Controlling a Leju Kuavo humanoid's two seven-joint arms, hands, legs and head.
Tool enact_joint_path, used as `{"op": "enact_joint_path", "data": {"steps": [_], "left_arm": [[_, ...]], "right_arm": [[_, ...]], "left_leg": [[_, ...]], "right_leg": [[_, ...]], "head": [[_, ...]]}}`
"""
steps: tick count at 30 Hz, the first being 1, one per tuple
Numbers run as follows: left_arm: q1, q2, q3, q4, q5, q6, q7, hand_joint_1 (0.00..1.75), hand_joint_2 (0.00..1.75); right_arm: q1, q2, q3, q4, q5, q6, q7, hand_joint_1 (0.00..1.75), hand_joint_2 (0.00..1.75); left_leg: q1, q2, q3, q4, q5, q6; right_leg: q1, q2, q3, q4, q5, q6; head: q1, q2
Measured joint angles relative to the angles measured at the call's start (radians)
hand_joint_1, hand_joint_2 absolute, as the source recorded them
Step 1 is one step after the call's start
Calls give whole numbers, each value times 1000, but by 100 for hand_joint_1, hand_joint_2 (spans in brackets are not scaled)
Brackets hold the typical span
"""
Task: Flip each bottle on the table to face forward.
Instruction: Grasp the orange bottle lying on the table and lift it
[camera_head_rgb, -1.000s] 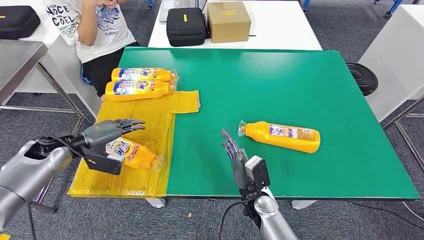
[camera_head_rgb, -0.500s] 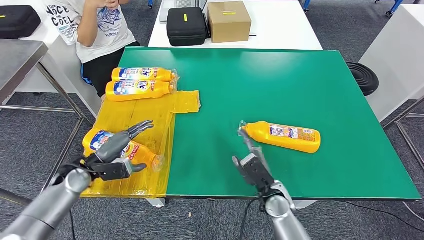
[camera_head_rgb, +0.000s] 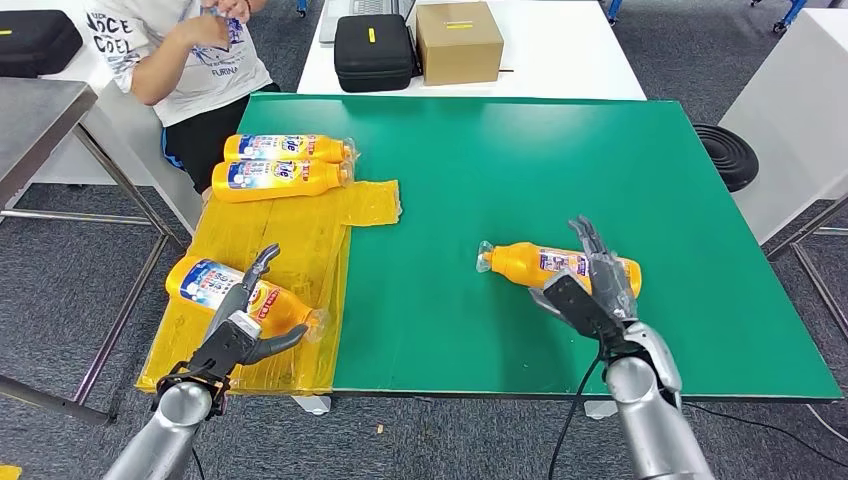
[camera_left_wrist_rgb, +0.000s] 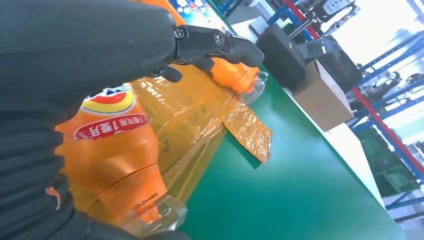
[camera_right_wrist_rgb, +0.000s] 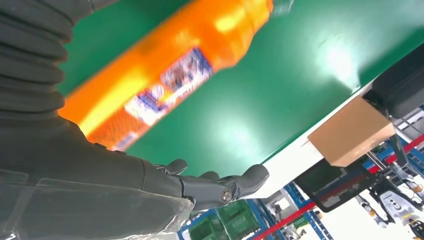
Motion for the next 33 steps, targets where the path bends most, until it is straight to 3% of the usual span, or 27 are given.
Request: {"op": "enact_joint_path", "data": {"steps": [8,15,22,33], "left_arm": [[9,-17,34,-3,-4,2,0,0,175],[8,-24,41,-2,-17,12,25,0,175],[5,-25,40,-1,-20,15,62,0,175],[-6,-25,41,22,1,8,115,0,175]], "right_arm": [[-97,-72,8,119,-21,69,25,0,175],[-224,-128,44,340,-52,129,46,0,175],[-343,-154,79,549,-82,184,39,0,175],[-457,-167,110,703,-113,265,67,0,175]], "left_leg": [[0,-1,-1,0,0,1],[0,-1,-1,0,1,1],[0,-1,-1,0,1,1],[0,-1,-1,0,1,1]], "right_leg": [[0,0,0,0,0,0],[0,-1,0,0,0,1],[0,-1,0,0,1,1],[0,-1,0,0,1,1]], "head": [[0,0],[0,0],[0,0],[0,0]]}}
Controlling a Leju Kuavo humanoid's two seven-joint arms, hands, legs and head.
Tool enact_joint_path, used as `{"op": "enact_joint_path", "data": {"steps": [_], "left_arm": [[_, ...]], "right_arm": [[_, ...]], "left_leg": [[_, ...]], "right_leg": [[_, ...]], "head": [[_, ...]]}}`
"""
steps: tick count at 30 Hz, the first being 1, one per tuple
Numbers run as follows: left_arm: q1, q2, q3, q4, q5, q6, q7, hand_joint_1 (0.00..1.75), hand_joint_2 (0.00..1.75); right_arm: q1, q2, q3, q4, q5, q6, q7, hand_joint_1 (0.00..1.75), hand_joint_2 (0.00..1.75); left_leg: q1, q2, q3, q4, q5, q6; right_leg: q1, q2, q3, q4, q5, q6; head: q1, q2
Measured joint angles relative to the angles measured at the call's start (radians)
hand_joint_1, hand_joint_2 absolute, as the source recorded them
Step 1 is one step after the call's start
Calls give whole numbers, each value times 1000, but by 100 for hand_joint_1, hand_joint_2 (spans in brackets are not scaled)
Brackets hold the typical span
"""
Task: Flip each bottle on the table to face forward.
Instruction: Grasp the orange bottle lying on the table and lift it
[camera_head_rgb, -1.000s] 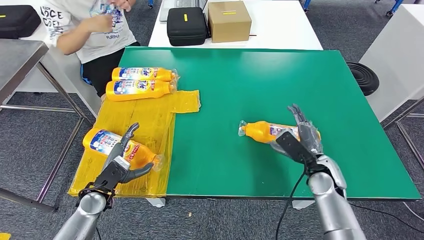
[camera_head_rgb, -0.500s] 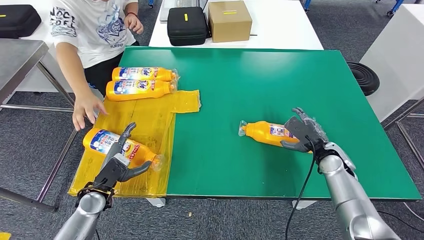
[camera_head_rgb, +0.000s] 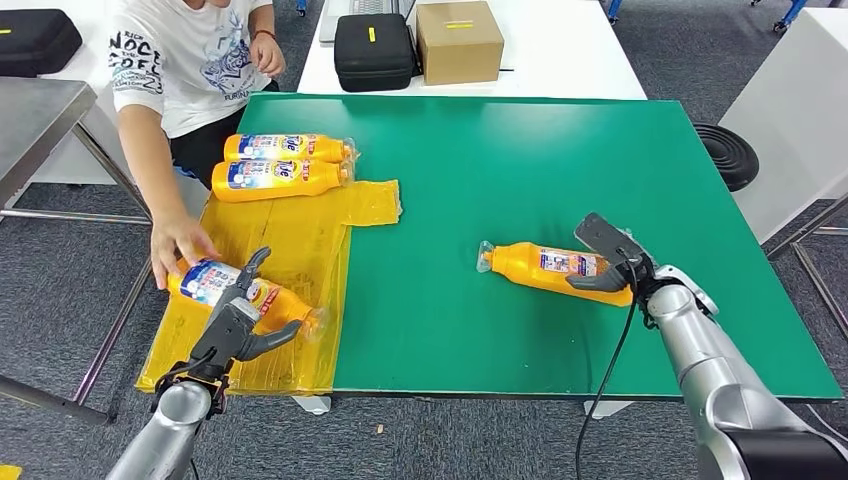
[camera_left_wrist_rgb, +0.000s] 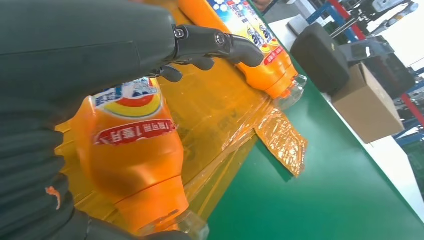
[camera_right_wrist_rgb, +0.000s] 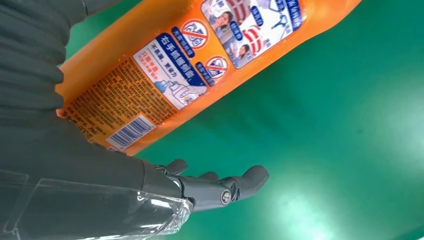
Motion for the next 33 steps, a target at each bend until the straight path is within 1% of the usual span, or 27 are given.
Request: {"op": "enact_joint_path", "data": {"steps": [8,15,22,26,33], "left_arm": [[-7,1,5,19,37,-35,23,0,175],[-22,3,10,49,68,-59,27,0,175],[-27,3,10,57,73,-63,27,0,175],[-46,3,9,95,94,-69,21,0,175],[-56,3,9,137,109,-74,3,0,175]], "right_arm": [[-58,-12,31,67,-11,103,19,0,175],[-98,-25,74,110,7,174,74,0,175],[-110,-26,86,119,10,185,85,0,175],[-141,-29,140,150,32,210,129,0,175],[-143,-49,191,163,49,226,126,0,175]], "left_leg": [[0,0,0,0,0,0],[0,0,0,0,0,0],[0,0,0,0,0,0],[0,0,0,0,0,0],[0,0,0,0,0,0]], "right_leg": [[0,0,0,0,0,0],[0,0,0,0,0,0],[0,0,0,0,0,0],[0,0,0,0,0,0],[0,0,0,0,0,0]], "head": [[0,0],[0,0],[0,0],[0,0],[0,0]]}}
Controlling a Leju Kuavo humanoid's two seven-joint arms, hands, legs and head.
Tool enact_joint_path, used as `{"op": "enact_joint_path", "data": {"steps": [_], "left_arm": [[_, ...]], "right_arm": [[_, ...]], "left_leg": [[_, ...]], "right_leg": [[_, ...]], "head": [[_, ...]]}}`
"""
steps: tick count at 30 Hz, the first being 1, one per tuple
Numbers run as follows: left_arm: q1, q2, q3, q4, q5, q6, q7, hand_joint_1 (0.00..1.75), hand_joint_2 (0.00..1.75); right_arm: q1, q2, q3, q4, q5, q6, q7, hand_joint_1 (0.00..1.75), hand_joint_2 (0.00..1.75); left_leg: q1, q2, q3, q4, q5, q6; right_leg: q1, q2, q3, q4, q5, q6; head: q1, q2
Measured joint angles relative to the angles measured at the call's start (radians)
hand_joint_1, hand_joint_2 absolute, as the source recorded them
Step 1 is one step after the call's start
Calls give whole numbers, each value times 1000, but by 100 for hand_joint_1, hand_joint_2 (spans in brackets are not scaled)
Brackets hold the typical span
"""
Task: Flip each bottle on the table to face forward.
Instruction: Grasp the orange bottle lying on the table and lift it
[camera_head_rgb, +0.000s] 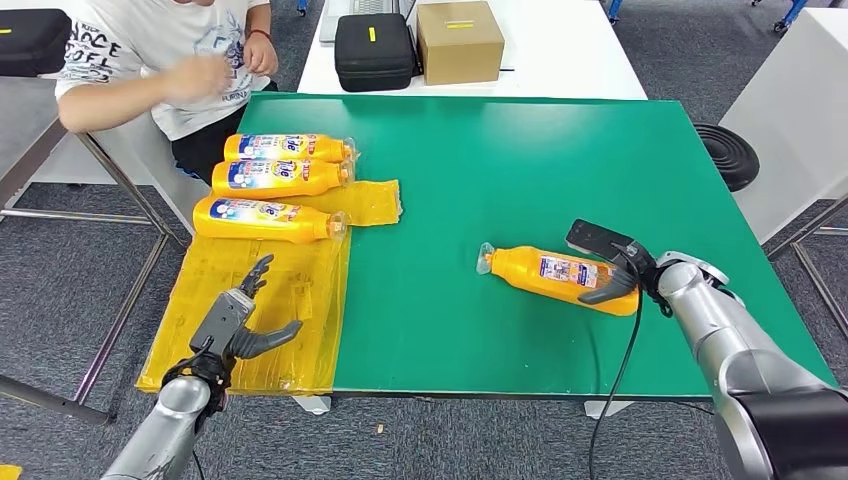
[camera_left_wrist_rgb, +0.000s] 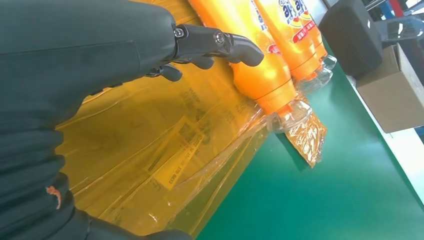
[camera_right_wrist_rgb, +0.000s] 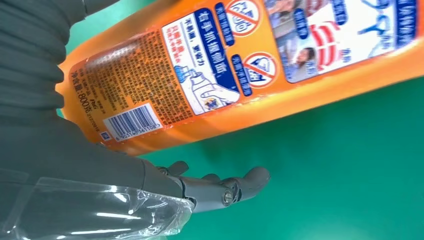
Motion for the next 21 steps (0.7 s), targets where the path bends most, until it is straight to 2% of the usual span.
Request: {"op": "enact_joint_path", "data": {"steps": [4,6,7,8,11,12,15,21], "left_arm": [[0,0,0,14,2,0,-6,0,175],[0,0,0,18,3,0,-8,0,175],[-1,0,0,21,3,0,-9,0,175],[-1,0,0,24,3,0,-10,0,175],[-4,0,0,34,3,1,-16,0,175],[-6,0,0,38,3,1,-19,0,175],[-12,0,0,50,4,3,-29,0,175],[-23,-1,0,74,8,-4,-47,0,175]], "right_arm": [[-1,-5,18,5,4,2,0,3,175],[-2,-7,23,7,7,2,1,12,175],[-3,-7,25,8,11,2,4,24,175],[-4,-7,29,10,16,1,10,49,175],[-11,-6,46,16,34,-4,29,143,175],[-13,-5,51,17,38,-7,33,158,175],[-17,-2,65,24,49,-18,37,172,175],[-20,0,91,32,66,-39,48,175,175]], "left_leg": [[0,0,0,0,0,0],[0,0,0,0,0,0],[0,0,0,0,0,0],[0,0,0,0,0,0],[0,0,0,0,0,0],[0,0,1,0,0,0],[0,0,1,0,0,0],[0,0,1,0,1,0]], "right_leg": [[0,0,0,0,0,0],[0,0,0,0,0,0],[0,0,0,0,0,0],[0,0,0,0,0,0],[0,0,0,0,0,0],[0,0,0,0,0,0],[0,0,0,0,0,0],[0,0,0,0,0,0]], "head": [[0,0],[0,0],[0,0],[0,0],[0,0],[0,0],[0,0],[0,0]]}}
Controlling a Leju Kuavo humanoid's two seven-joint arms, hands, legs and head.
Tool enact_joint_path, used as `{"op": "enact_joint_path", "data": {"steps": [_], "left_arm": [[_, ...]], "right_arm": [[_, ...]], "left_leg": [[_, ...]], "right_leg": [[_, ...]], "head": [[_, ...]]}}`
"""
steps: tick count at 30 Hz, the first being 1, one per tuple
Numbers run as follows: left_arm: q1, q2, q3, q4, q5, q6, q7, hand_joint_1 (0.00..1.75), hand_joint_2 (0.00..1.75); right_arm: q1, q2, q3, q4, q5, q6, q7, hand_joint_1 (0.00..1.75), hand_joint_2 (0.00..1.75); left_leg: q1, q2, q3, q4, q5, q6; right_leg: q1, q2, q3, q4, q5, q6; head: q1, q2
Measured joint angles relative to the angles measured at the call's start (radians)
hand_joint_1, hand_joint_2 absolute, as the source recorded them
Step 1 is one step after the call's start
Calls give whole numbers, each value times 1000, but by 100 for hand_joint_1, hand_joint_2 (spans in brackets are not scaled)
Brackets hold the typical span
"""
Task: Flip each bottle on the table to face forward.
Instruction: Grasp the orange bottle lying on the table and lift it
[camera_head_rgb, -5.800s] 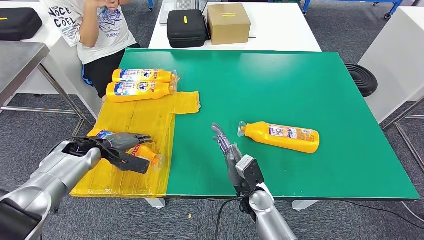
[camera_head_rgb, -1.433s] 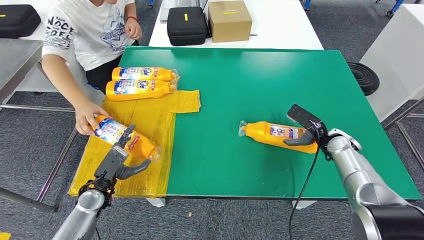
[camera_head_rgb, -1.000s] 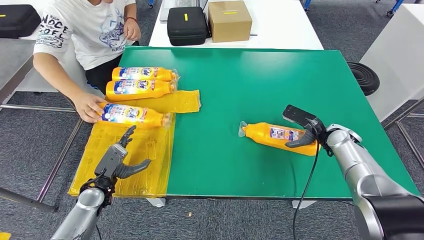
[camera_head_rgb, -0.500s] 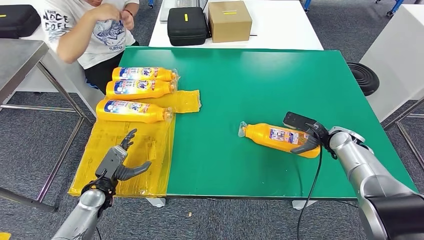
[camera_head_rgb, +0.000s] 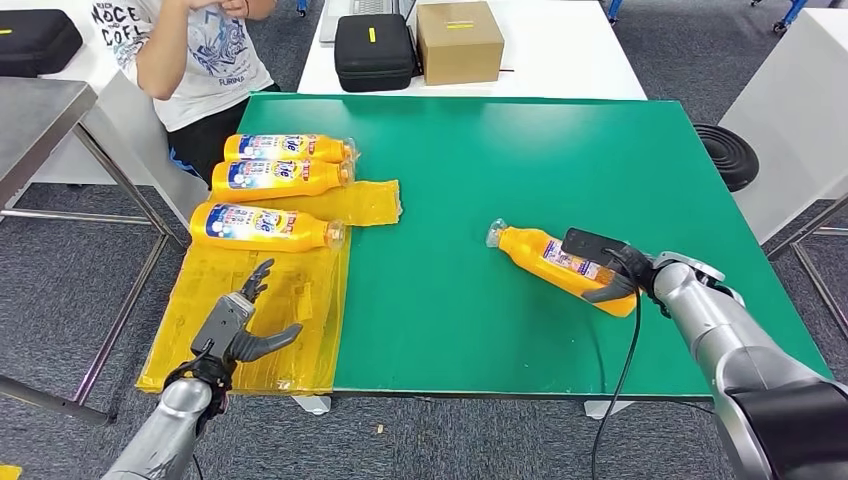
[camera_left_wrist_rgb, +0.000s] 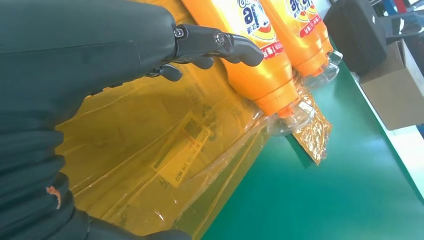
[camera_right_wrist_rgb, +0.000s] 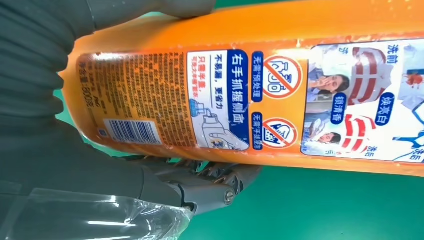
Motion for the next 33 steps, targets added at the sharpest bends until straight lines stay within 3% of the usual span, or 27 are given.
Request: {"op": "enact_joint_path", "data": {"steps": [12,18,22,28,33], "left_arm": [[-29,-4,0,45,0,-9,-16,0,175],[-23,-2,2,36,15,-8,-26,0,175],[-5,-1,14,-5,33,-13,-25,0,175],[35,1,44,-84,59,-32,-25,0,175],[60,1,64,-149,122,-124,-12,0,175]], "right_arm": [[11,1,11,5,-13,-79,-9,175,175],[81,14,-32,-40,-94,-237,-157,175,175],[173,45,-84,-161,-142,-298,-265,175,175],[328,120,-158,-393,-159,-346,-363,175,175],[463,193,-209,-590,-169,-342,-443,175,175]], "left_leg": [[0,0,0,0,0,0],[0,0,0,0,0,0],[1,0,-1,0,0,0],[3,-1,-2,-1,0,0],[3,-1,-3,-1,0,0]], "right_leg": [[0,0,0,0,0,0],[0,0,1,0,1,1],[1,0,0,0,0,1],[3,0,-1,0,0,0],[3,-1,-3,0,0,0]], "head": [[0,0],[0,0],[0,0],[0,0],[0,0]]}}
